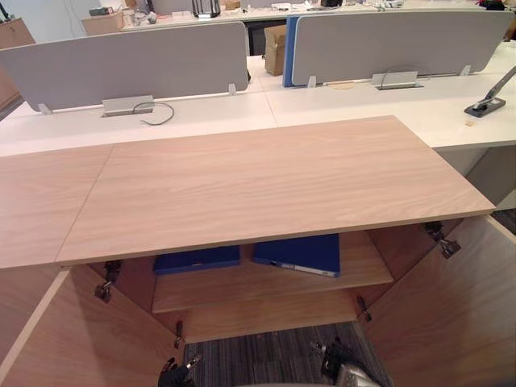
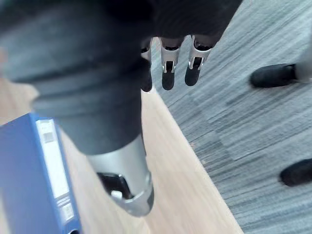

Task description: Walk over to the cabinet, pick up the folder, carry it to the office cabinet, place the folder inside the office cabinet, then close the office cabinet door

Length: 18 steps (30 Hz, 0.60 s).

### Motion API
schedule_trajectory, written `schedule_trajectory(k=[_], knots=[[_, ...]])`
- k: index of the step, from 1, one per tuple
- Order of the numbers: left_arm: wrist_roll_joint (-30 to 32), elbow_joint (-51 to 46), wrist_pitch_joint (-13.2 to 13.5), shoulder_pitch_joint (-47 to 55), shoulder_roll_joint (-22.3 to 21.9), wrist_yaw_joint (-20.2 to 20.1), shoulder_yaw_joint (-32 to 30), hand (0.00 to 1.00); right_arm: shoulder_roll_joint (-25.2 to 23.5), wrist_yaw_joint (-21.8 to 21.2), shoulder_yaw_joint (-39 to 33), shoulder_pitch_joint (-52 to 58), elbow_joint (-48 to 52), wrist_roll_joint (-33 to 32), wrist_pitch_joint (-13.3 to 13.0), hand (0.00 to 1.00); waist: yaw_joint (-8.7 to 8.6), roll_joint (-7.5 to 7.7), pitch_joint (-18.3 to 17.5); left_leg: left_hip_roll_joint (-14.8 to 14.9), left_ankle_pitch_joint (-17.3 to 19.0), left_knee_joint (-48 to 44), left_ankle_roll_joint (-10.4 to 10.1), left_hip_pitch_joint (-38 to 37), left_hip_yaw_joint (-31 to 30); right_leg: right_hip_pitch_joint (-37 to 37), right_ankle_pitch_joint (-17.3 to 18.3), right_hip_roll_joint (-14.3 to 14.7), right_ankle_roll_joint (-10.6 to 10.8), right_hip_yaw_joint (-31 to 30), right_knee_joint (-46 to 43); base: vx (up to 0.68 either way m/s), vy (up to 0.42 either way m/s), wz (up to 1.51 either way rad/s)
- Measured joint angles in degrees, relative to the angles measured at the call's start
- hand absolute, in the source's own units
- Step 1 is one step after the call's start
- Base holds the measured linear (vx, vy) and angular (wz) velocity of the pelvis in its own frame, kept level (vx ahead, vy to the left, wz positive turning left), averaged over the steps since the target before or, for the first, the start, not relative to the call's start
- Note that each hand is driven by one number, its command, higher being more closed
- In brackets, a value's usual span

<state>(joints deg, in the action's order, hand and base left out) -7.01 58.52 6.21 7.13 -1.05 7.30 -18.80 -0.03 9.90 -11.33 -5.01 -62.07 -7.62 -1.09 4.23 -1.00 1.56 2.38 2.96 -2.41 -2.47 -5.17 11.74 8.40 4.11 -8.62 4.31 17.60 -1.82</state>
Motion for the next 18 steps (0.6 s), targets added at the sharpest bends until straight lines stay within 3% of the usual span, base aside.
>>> schedule_trajectory(k=[5, 8, 10, 12, 14, 18], knots=[[0.72, -1.64, 1.14, -0.03, 0.61, 0.18, 2.37, 0.0, 3.01, 1.99, 8.57, -7.42, 9.96, 6.11, -1.38, 0.0, 0.06, -0.62, 2.61, 0.06, -0.66, -0.1, 0.28, 2.41, 1.75, -4.35, -0.43, -0.24, 0.0, -2.43, -1.98, -0.08, 0.017, -0.21], [0.72, -3.77, 2.01, -2.11, 0.43, 0.95, 3.15, 0.0, 6.25, 3.12, 12.02, -16.33, 14.69, 10.24, -2.63, 0.0, 0.26, -1.72, 8.82, 0.26, -0.53, -6.11, 0.88, 8.65, 1.56, -11.37, -0.2, -1.78, -0.06, -3.6, -8.56, -0.19, 0.051, -0.04], [0.21, -5.31, 2.59, -2.79, -0.36, 1.92, 3.14, 0.0, 8.98, 3.29, 17.53, -21.8, 16.74, 12.44, -2.92, 0.0, 0.3, -3.54, 12.23, 0.5, 2.83, -14.42, 1.79, 14.64, 1.73, -17.96, 3.32, -4.07, 0.33, -4.53, -17.81, -0.22, 0.051, -0.05], [-0.57, -6.05, 3.11, -3.25, -0.75, 2.4, 2.7, 0.0, 9.46, 3.18, 21.08, -24.27, 16.85, 14.23, -2.92, 0.0, 0.65, -4.33, 13.92, 0.67, 5.65, -20.45, 2.17, 18.08, 2.38, -22.29, 6.29, -5.46, 0.77, -6.26, -24.35, -0.2, 0.037, -0.17], [-0.93, -7.05, 3.3, -3.55, -1.04, 2.58, 1.09, 0.0, 9.51, 2.5, 27.4, -26.13, 17.21, 17.36, -2.89, 0.0, 1.48, -4.44, 14.87, 1.38, 10.01, -29.61, 2.55, 24.38, 3.67, -30.38, 10.36, -6.94, 1.03, -9.64, -34.57, -0.23, 0.002, -0.28], [-2.64, -7.26, 3.09, -4.0, -1.59, 3.56, -4.37, 0.0, 11.0, 1.11, 32.93, -27.94, 20.27, 22.19, -2.4, 0.0, 1.35, -3.57, 17.1, 2.75, 14.45, -41.04, 2.98, 32.78, 5.11, -40.86, 14.26, -7.75, 0.89, -13.93, -46.58, -0.17, -0.015, -0.17]])
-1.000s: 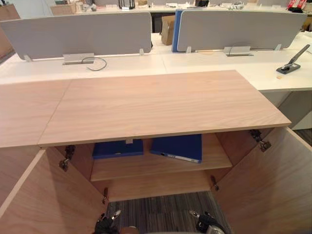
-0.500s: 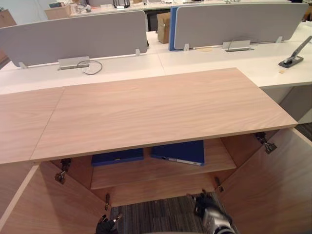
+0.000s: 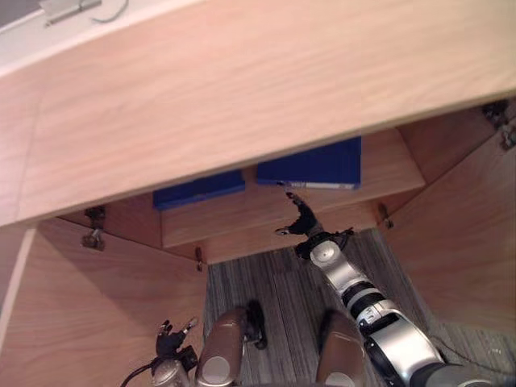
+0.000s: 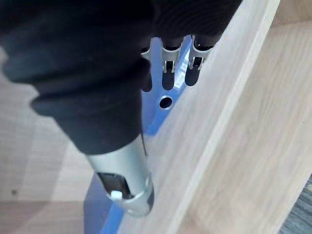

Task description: Walk over to the cabinet, pick up the folder, carry it to the office cabinet, place the folder inside the office cabinet, then close the office cabinet door

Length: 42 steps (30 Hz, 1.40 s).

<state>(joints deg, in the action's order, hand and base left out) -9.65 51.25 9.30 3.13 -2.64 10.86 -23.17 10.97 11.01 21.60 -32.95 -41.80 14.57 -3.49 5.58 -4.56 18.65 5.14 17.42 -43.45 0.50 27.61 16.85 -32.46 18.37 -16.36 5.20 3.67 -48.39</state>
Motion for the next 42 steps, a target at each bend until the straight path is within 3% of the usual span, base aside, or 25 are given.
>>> schedule_trajectory(k=[3, 8, 12, 18, 35, 42], knots=[[-0.47, 0.02, -0.47, -0.07, -0.48, 0.82, -2.89, 0.0, 2.96, -0.26, 1.12, -2.52, 4.86, 1.0, 0.26, 0.0, -0.06, 1.0, 1.83, 1.21, 1.9, -6.1, 0.24, 4.75, 0.72, -5.69, 1.46, 0.04, -0.23, -1.96, -5.74, -0.13, -0.004, -0.13], [0.8, -0.06, -1.2, -1.47, 0.29, 2.77, -3.81, 0.0, 10.23, 0.94, 0.91, -9.31, 19.45, 4.67, 0.13, 0.0, 0.08, 3.91, 4.21, 4.38, 5.99, -19.77, 0.73, 17.87, 1.38, -20.52, 4.3, 1.23, -0.11, -6.01, -18.4, -0.08, -0.001, -0.12], [2.49, -1.65, -1.2, -2.7, 1.11, 3.91, -3.32, 0.0, 12.86, 1.64, 0.87, -9.94, 22.6, 4.66, -0.15, 0.0, 0.09, 4.92, 4.83, 5.29, 6.39, -23.04, 1.06, 23.51, 1.47, -26.58, 4.52, 1.92, 0.3, -7.1, -21.33, -0.06, -0.004, -0.03], [4.19, -7.29, -0.93, -3.56, 1.7, 6.21, -1.15, 0.0, 16.82, 1.67, 0.22, -10.7, 22.73, 4.92, -0.12, 0.0, 0.41, 5.21, 5.17, 6.31, 5.84, -25.05, 1.53, 31.45, 0.98, -34.06, 3.56, 2.49, 0.06, -6.92, -22.47, -0.04, -0.005, 0.02], [5.93, -11.39, -0.83, -4.76, 2.82, 8.46, -0.59, 0.0, 21.03, 3.19, -2.29, -17.15, 21.4, 5.62, -2.31, 0.0, 0.2, 5.29, 8.34, 6.9, 3.58, -23.81, 1.04, 38.46, -3.59, -36.55, 2.48, 2.49, -0.73, -1.65, -19.52, -0.01, 0.018, 0.06], [6.12, -11.75, -0.73, -4.8, 2.88, 8.89, -0.61, 0.0, 22.68, 1.26, -2.12, -30.48, 10.08, 1.49, -1.97, 0.0, 0.31, 5.6, 8.91, 6.44, -0.36, -17.92, 0.06, 38.24, -4.9, -35.07, -0.39, 2.65, -2.57, 1.47, -14.14, 0.0, 0.041, 0.07]])
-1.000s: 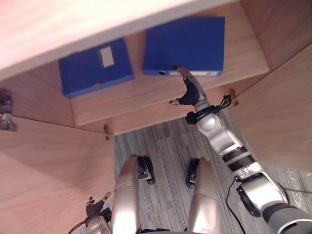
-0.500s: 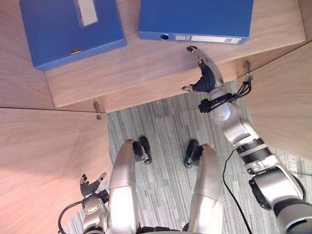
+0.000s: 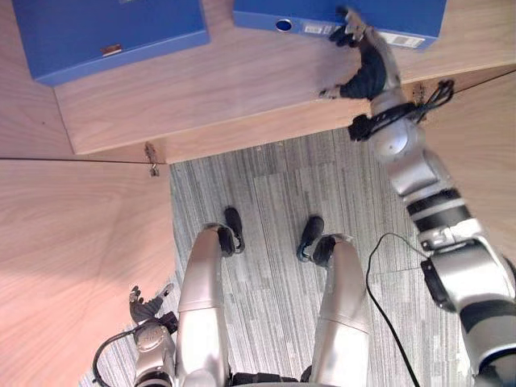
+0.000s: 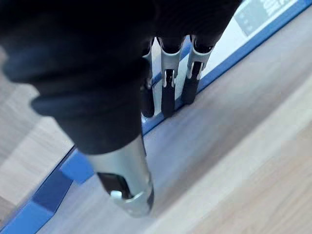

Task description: Walk over to the cabinet, pick up the folder, carry it to the office cabinet, place the folder inside the office cabinet, then close the office cabinet door

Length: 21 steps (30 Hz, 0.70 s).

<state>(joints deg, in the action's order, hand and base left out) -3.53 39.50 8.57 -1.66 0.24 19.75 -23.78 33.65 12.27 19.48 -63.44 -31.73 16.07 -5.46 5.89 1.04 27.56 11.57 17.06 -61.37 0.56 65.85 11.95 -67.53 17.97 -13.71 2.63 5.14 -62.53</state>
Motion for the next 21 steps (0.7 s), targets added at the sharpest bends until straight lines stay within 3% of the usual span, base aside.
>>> schedule_trajectory(k=[4, 9, 11, 21], knots=[[-0.24, -0.78, -0.03, 0.02, -0.26, -0.1, -0.28, 0.0, -0.05, -1.95, 0.05, -5.17, -5.57, -3.66, 2.19, 0.0, 0.12, 0.03, 0.17, -0.7, -2.52, 3.81, -0.61, -0.76, -1.24, 1.61, -1.09, -0.07, -0.39, 1.87, 2.95, -0.01, 0.004, 0.16], [-0.35, -1.31, -0.15, 0.06, -0.81, -0.63, -2.33, 0.0, -0.01, -3.05, 0.09, -9.77, -9.84, -3.38, 4.64, 0.0, -0.12, 0.07, 0.47, -1.23, -6.24, 10.21, -1.28, -2.86, -1.83, 4.12, -3.38, 0.26, -1.39, 4.15, 8.25, 0.0, 0.004, 0.09], [-0.76, -2.92, -0.25, 0.22, -1.08, -1.13, -3.1, 0.0, 0.1, -3.56, 0.08, -12.14, -10.77, -2.1, 5.92, 0.0, -0.25, 0.12, 0.73, -1.21, -8.45, 14.65, -1.61, -4.87, -1.98, 6.48, -5.35, 1.04, -3.02, 5.53, 12.46, 0.0, 0.0, 0.0], [-0.96, -9.32, -0.22, 2.15, -0.83, -3.49, -3.11, 0.0, 2.29, -6.8, -0.07, -14.31, -12.48, -1.37, 6.5, 0.0, -0.48, 0.32, 0.73, -2.27, -18.92, 36.74, -4.09, -18.33, -3.07, 19.07, -10.69, 3.84, -5.09, 10.83, 28.6, 0.06, -0.029, 0.11]])
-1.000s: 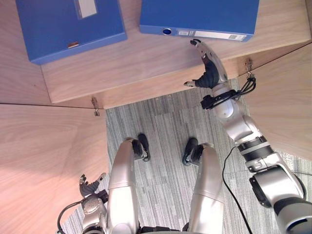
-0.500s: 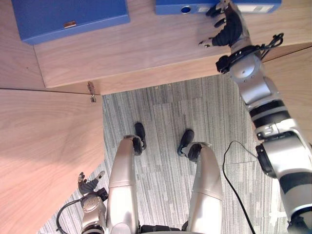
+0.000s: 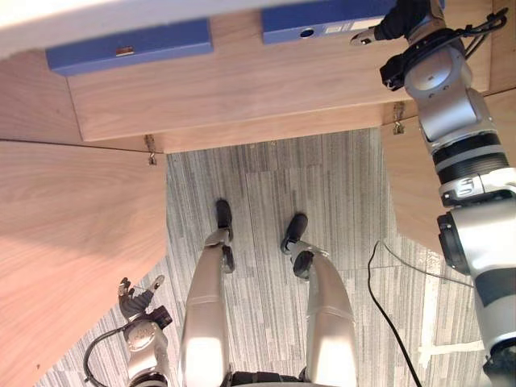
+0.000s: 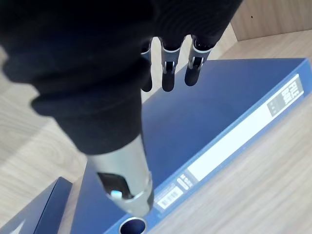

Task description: Walk over to the cabinet, pick up the folder, carry it to the office cabinet, place the folder inside the office cabinet, then close the office cabinet door

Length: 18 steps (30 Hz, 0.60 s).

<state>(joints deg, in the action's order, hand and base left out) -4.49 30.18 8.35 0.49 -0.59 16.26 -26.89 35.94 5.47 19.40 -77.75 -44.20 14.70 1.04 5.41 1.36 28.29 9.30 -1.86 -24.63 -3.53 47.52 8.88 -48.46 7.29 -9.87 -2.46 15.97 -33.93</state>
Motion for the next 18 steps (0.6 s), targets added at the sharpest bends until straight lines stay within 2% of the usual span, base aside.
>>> schedule_trajectory(k=[6, 12, 16, 18], knots=[[0.04, -1.87, 0.0, 0.72, 1.36, -0.53, 0.0, 0.0, -0.42, -0.55, 0.19, 1.13, -1.75, -0.05, 0.09, 0.0, 0.02, 0.07, -0.04, 0.12, -2.56, 6.8, -1.1, -6.42, 0.02, 5.42, -0.52, 1.25, -0.32, 1.18, 4.0, 0.1, 0.0, 0.02], [1.04, -8.32, 0.06, 3.74, 1.64, -2.12, 2.35, 0.0, -4.32, -1.64, 0.7, 4.03, -3.41, -0.06, 0.05, 0.0, 0.07, 0.35, -0.54, 0.95, -2.89, 9.53, -1.39, -11.93, 1.72, 10.06, -1.35, 2.53, -0.13, 0.87, 7.11, 0.07, 0.009, -0.13], [1.48, -8.2, 0.04, 4.85, 1.83, -2.22, 2.65, 0.0, -8.93, 0.42, 0.6, 4.54, -3.0, -0.05, 0.06, 0.0, -0.04, 0.4, -0.9, 2.12, -2.68, 9.59, -1.36, -15.03, 4.48, 12.69, -2.49, 3.95, -0.07, -0.61, 9.17, 0.04, 0.004, -0.28], [1.49, -8.09, 0.02, 4.95, 1.65, -2.21, 2.63, 0.0, -13.08, 2.36, 0.73, 7.02, 1.18, 0.01, 0.05, 0.0, -0.04, 0.83, -1.56, 3.21, -2.12, 9.26, -1.47, -17.33, 6.53, 14.15, -2.85, 5.07, -0.15, -1.92, 9.76, 0.02, -0.025, -0.42]])
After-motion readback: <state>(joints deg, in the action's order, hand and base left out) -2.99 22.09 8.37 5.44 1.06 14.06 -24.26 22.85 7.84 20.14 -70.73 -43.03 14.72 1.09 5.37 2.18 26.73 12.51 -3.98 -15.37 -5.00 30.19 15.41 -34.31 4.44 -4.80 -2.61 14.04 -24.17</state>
